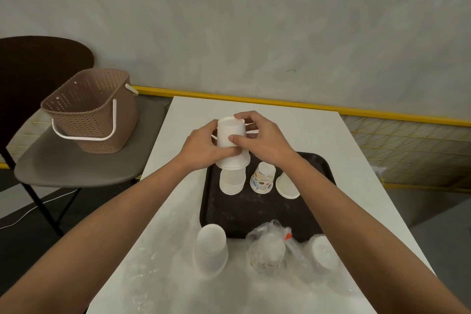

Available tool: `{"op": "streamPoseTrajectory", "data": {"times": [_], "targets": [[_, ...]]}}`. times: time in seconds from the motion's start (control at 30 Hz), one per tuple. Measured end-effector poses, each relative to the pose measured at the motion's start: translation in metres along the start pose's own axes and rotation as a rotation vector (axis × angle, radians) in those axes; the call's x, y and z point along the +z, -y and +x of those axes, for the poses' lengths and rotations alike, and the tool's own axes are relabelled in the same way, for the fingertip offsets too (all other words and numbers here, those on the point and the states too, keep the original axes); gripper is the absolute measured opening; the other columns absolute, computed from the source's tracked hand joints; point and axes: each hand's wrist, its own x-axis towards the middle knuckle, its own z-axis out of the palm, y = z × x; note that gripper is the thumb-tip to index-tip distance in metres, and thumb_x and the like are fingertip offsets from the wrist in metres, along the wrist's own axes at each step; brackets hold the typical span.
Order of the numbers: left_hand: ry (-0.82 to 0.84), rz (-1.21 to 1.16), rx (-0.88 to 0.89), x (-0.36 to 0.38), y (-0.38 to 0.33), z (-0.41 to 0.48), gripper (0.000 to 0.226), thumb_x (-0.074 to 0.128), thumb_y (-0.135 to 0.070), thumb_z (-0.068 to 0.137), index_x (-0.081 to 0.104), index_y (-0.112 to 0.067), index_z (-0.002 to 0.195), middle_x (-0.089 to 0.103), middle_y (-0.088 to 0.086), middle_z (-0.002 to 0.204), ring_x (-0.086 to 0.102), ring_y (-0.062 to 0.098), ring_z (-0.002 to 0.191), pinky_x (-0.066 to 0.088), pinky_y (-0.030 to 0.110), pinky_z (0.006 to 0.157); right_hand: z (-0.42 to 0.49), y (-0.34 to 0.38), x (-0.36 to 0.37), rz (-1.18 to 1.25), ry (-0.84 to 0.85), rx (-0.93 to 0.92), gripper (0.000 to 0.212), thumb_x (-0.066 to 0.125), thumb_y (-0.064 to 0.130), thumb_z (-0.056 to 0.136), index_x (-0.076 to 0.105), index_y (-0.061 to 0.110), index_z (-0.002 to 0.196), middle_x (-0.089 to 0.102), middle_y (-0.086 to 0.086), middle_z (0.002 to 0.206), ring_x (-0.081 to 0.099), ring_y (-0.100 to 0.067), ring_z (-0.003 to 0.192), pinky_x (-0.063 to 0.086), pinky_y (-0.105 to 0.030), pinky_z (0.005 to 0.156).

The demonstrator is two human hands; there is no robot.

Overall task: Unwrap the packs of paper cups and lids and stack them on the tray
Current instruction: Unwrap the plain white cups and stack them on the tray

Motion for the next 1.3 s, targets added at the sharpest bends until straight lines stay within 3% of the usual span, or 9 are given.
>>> {"op": "streamPoseTrajectory", "data": {"times": [0.07,0.23,0.33,0.57,0.77,0.9,1.1,1.3], "targets": [[-0.007,0.000,-0.005,0.004,0.004,0.012,0.067,0.080,-0.043,0.066,0.052,-0.020,0.123,0.060,-0.006,0.107,0.057,0.014,0.088,0.050,0.030,0.075,0.010,-0.007,-0.001,-0.014,0.000,0.007,0.044,0.068,0.025,0.085,0.052,0.021,0.126,0.055,0.003,0.122,0.055,-0.012,0.101,0.050,-0.024,0.084],[-0.014,0.013,-0.032,0.018,0.016,0.037,0.065,0.081,-0.036,0.069,0.050,-0.022,0.124,0.059,-0.008,0.108,0.058,0.015,0.093,0.050,0.027,0.077,0.032,-0.027,-0.004,-0.056,0.002,0.027,0.039,0.055,0.032,0.093,0.051,0.019,0.129,0.053,0.002,0.132,0.049,-0.004,0.102,0.039,-0.006,0.073],[-0.013,0.013,-0.061,0.025,0.025,0.047,0.068,0.081,-0.034,0.069,0.049,-0.022,0.127,0.059,-0.006,0.113,0.058,0.016,0.097,0.050,0.028,0.079,0.040,-0.039,-0.004,-0.058,0.023,0.046,0.040,0.052,0.033,0.094,0.049,0.019,0.131,0.053,0.002,0.133,0.048,-0.003,0.102,0.036,-0.004,0.071],[0.041,0.049,-0.087,0.038,0.036,0.051,0.069,0.080,-0.035,0.070,0.048,-0.022,0.129,0.060,-0.005,0.114,0.057,0.015,0.094,0.050,0.029,0.079,0.043,-0.067,0.000,-0.078,0.053,0.057,0.029,0.053,0.029,0.095,0.056,0.022,0.123,0.052,0.001,0.131,0.051,-0.007,0.101,0.041,-0.009,0.076],[0.086,0.074,-0.084,0.048,0.044,0.041,0.067,0.083,-0.040,0.063,0.051,-0.028,0.121,0.061,-0.013,0.102,0.060,0.010,0.088,0.049,0.023,0.074,0.037,-0.079,0.006,-0.067,0.070,0.012,0.024,0.056,0.025,0.093,0.063,0.019,0.116,0.056,-0.002,0.120,0.054,-0.012,0.103,0.049,-0.024,0.090],[0.142,0.142,-0.072,0.057,0.053,0.032,0.069,0.076,-0.047,0.056,0.051,-0.037,0.119,0.063,-0.020,0.103,0.062,0.006,0.092,0.051,0.034,0.084,0.032,-0.090,0.013,-0.078,0.110,0.020,0.021,0.062,0.023,0.089,0.067,0.017,0.110,0.058,-0.002,0.111,0.058,-0.015,0.100,0.052,-0.030,0.089],[0.209,0.181,-0.135,0.065,0.069,0.029,0.071,0.080,-0.041,0.061,0.050,-0.031,0.124,0.066,-0.009,0.108,0.063,0.016,0.097,0.051,0.035,0.084,0.026,-0.106,0.024,-0.190,0.200,0.066,0.028,0.063,0.019,0.088,0.065,0.016,0.115,0.056,-0.001,0.113,0.057,-0.016,0.102,0.048,-0.035,0.096],[0.221,0.164,-0.147,0.070,0.072,0.032,0.068,0.082,-0.033,0.067,0.050,-0.027,0.127,0.065,-0.006,0.112,0.061,0.016,0.098,0.049,0.030,0.083,0.025,-0.108,0.027,-0.186,0.183,0.098,0.028,0.062,0.018,0.089,0.065,0.017,0.117,0.056,-0.002,0.115,0.058,-0.019,0.102,0.048,-0.036,0.096]]}}
